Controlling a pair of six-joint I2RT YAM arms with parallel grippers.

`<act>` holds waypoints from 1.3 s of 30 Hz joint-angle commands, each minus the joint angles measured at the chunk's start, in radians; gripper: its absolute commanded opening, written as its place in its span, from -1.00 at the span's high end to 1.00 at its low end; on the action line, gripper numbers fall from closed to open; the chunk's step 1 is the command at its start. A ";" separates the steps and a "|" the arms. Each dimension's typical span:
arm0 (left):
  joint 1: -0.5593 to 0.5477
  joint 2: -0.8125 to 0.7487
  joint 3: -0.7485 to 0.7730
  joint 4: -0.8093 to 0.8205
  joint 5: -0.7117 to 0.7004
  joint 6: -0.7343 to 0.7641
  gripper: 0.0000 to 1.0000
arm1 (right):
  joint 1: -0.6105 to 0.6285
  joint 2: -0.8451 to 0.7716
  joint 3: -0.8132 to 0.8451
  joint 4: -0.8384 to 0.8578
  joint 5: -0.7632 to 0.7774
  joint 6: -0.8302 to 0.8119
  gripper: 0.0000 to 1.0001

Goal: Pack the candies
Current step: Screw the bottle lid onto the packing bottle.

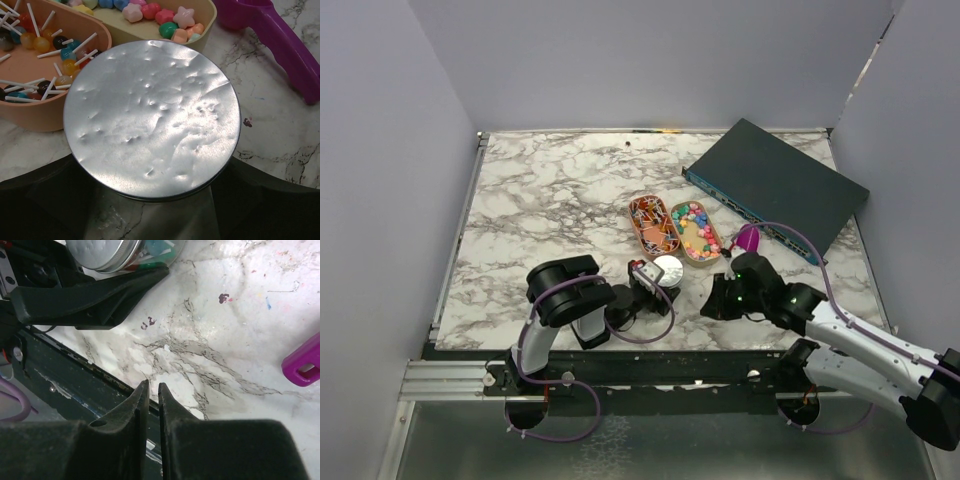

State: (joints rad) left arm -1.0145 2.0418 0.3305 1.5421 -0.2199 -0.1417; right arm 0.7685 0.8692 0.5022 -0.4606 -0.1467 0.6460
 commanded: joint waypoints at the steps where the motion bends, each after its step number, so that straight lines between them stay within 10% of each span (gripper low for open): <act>1: 0.009 0.053 -0.062 -0.039 -0.036 -0.088 0.14 | 0.002 -0.007 0.023 -0.045 0.052 0.007 0.62; 20: -0.021 -0.038 -0.065 -0.179 -0.058 -0.057 -0.22 | 0.002 0.015 0.024 -0.020 0.060 -0.006 0.28; 22: -0.024 -0.039 -0.067 -0.184 -0.061 -0.056 -0.96 | 0.002 0.013 0.025 -0.024 0.062 -0.009 0.25; 39: -0.061 -0.146 -0.108 -0.282 -0.130 -0.073 -0.98 | 0.002 0.014 0.041 -0.027 0.080 -0.022 0.15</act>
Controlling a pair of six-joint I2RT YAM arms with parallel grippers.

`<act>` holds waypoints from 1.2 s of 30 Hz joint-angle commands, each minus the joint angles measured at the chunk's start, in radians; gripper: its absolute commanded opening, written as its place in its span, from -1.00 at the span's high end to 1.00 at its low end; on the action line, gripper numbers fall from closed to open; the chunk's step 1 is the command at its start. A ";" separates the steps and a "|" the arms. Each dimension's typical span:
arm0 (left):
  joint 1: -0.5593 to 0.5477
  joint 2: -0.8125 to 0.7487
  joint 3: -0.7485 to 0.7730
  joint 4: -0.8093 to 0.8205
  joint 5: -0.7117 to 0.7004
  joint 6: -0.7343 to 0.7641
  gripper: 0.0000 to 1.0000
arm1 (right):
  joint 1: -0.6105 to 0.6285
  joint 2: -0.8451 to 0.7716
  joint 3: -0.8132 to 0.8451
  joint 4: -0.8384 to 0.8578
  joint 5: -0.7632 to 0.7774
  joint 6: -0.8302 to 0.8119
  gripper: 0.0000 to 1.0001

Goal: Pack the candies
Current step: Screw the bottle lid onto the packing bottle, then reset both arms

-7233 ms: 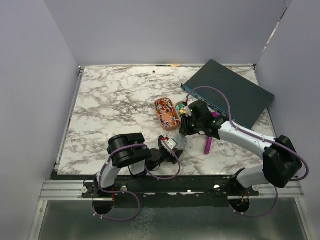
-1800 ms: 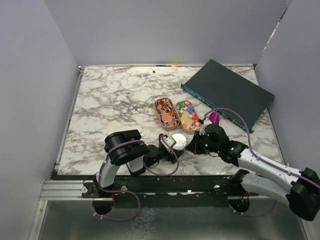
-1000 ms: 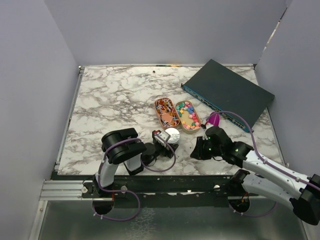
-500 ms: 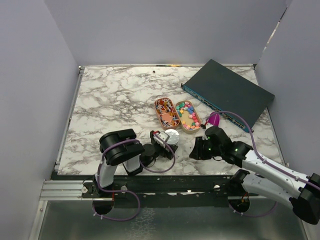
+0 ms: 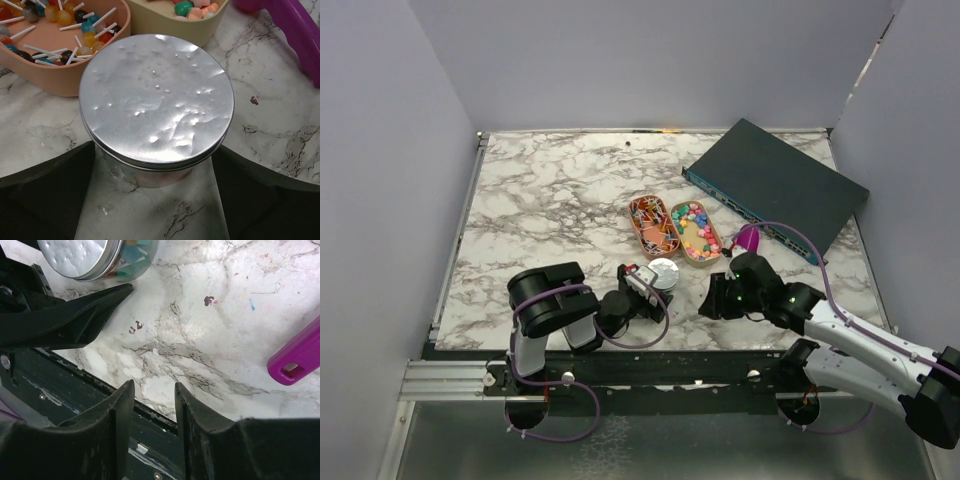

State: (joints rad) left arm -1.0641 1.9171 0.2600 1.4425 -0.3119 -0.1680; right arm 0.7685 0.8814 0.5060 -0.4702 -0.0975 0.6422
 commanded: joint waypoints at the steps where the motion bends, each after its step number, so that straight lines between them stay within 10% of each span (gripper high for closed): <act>1: -0.014 -0.033 -0.043 -0.190 -0.045 -0.052 -0.98 | 0.002 0.002 0.040 -0.018 0.033 -0.019 0.14; 13: -0.023 -0.302 -0.084 -0.448 -0.074 -0.156 -0.98 | 0.002 -0.018 0.124 -0.058 0.154 -0.075 -0.34; 19: -0.024 -0.508 -0.067 -0.691 -0.081 -0.172 -0.98 | 0.002 -0.007 0.152 -0.044 0.188 -0.086 -0.98; 36: 0.022 -0.950 0.344 -1.567 -0.237 -0.183 -0.98 | 0.002 0.063 0.347 -0.100 0.526 -0.091 -1.00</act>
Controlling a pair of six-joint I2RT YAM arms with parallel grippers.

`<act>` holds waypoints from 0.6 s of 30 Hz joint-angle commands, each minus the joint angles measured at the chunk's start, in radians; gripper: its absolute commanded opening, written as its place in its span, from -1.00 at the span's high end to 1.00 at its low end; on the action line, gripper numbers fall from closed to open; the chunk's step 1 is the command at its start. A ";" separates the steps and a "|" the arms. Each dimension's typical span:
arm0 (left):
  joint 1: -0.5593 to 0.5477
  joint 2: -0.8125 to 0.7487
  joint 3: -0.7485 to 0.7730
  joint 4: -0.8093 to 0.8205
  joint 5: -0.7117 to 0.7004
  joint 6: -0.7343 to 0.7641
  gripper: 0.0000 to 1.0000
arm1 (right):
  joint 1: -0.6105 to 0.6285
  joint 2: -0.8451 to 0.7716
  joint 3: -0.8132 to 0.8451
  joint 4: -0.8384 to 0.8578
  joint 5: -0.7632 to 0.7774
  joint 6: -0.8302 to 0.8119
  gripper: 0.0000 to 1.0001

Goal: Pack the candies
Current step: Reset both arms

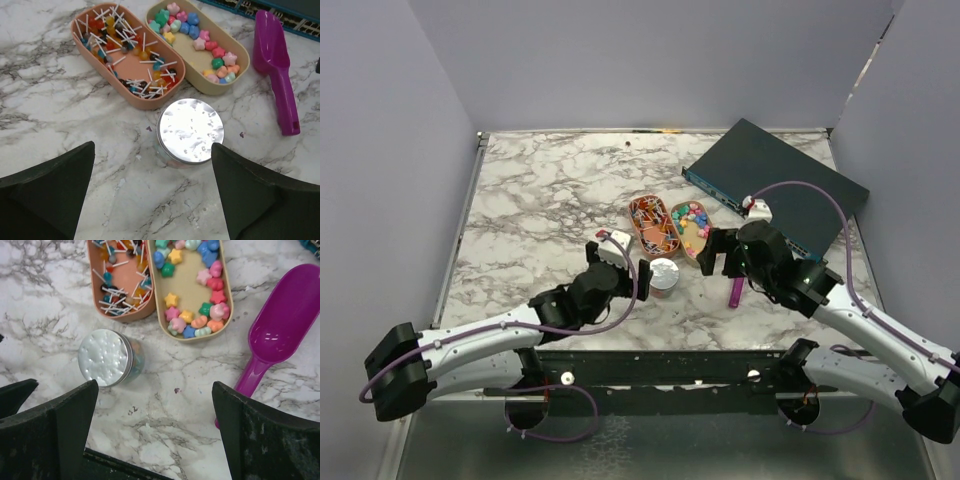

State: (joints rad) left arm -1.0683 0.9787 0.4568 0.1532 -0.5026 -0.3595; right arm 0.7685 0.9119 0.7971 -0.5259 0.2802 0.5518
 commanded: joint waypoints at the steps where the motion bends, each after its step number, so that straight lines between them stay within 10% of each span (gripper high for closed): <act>1: 0.037 0.001 0.189 -0.321 -0.043 0.008 -0.98 | 0.002 0.043 0.071 -0.050 0.172 0.003 -1.00; 12: 0.402 0.172 0.479 -0.520 0.283 0.078 -0.98 | -0.029 0.138 0.219 -0.090 0.280 -0.084 -1.00; 18: 0.583 0.135 0.494 -0.478 0.379 0.054 -0.98 | -0.299 0.146 0.234 -0.041 0.009 -0.096 -1.00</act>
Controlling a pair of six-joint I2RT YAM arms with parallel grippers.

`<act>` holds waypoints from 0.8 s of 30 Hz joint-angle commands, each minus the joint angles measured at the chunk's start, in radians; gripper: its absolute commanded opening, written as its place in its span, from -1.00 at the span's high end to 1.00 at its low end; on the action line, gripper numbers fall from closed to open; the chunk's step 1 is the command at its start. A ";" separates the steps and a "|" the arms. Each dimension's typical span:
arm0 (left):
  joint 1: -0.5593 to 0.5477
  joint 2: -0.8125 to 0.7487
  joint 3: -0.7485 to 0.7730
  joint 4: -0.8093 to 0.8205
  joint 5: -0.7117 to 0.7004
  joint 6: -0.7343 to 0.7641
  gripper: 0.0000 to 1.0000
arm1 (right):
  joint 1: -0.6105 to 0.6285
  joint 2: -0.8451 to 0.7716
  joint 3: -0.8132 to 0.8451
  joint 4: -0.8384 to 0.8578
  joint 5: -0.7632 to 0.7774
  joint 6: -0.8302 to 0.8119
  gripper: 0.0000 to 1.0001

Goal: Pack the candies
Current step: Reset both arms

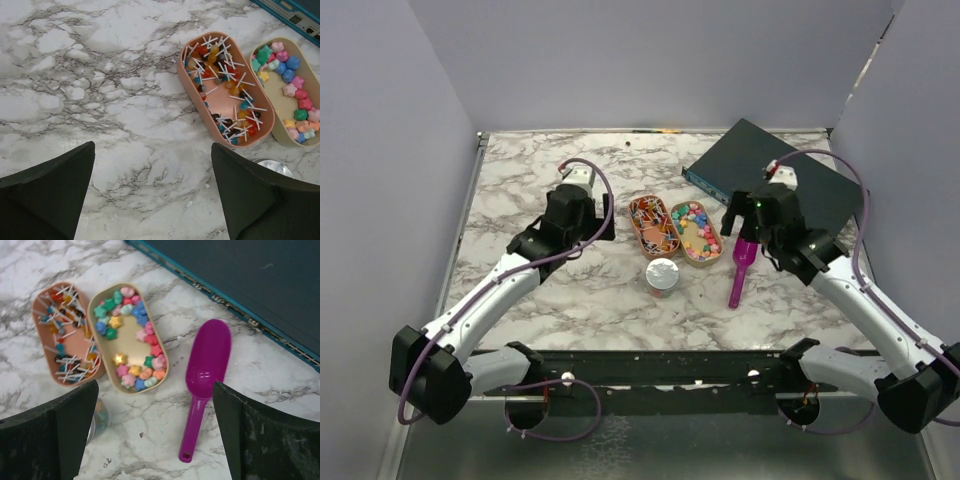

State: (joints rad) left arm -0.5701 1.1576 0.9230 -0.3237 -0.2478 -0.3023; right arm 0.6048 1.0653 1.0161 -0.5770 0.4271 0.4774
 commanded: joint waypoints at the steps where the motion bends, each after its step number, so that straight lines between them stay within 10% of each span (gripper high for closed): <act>1: 0.103 -0.062 0.023 0.015 0.124 -0.004 -0.98 | -0.152 -0.010 0.015 0.019 -0.150 -0.022 -1.00; 24: 0.138 -0.580 -0.270 0.239 0.084 0.077 -0.98 | -0.183 -0.405 -0.200 0.230 -0.267 -0.143 -1.00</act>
State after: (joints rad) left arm -0.4358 0.6266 0.6872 -0.1219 -0.1455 -0.2527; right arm 0.4252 0.7303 0.8352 -0.4278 0.2184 0.3676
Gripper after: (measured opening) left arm 0.990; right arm 0.998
